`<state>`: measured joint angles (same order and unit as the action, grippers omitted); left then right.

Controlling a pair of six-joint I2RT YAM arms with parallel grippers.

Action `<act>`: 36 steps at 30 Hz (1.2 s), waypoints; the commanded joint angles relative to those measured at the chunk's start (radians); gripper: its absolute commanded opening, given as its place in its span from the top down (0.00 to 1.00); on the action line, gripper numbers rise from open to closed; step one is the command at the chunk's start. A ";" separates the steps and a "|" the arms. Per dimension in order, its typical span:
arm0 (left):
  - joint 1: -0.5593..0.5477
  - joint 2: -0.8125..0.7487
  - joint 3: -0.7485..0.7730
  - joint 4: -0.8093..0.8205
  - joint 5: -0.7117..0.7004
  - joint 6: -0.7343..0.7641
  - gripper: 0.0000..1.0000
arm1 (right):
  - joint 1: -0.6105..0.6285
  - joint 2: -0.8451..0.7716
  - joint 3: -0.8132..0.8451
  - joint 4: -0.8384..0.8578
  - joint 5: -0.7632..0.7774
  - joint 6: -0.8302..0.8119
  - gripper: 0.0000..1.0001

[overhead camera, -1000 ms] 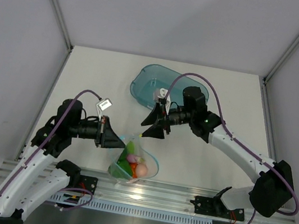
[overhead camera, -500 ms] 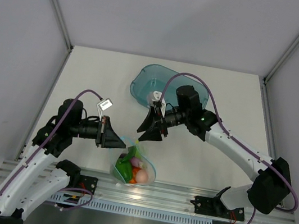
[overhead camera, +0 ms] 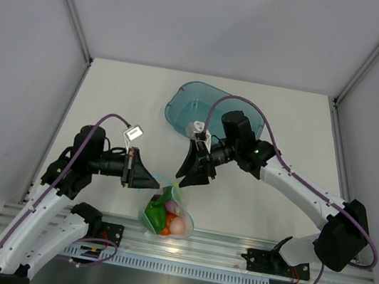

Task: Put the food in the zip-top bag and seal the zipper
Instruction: Zip the zipper food storage bag at the center of the board.

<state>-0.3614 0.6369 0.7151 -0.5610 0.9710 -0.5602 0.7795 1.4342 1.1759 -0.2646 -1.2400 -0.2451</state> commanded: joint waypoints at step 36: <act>0.002 -0.019 0.015 -0.060 -0.047 0.051 0.96 | 0.089 -0.115 -0.156 0.347 0.266 0.240 1.00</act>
<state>-0.3614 0.6323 0.6994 -0.5686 0.9565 -0.5598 0.8692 1.3777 1.0145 0.0185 -1.0248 -0.0570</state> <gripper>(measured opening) 0.033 0.007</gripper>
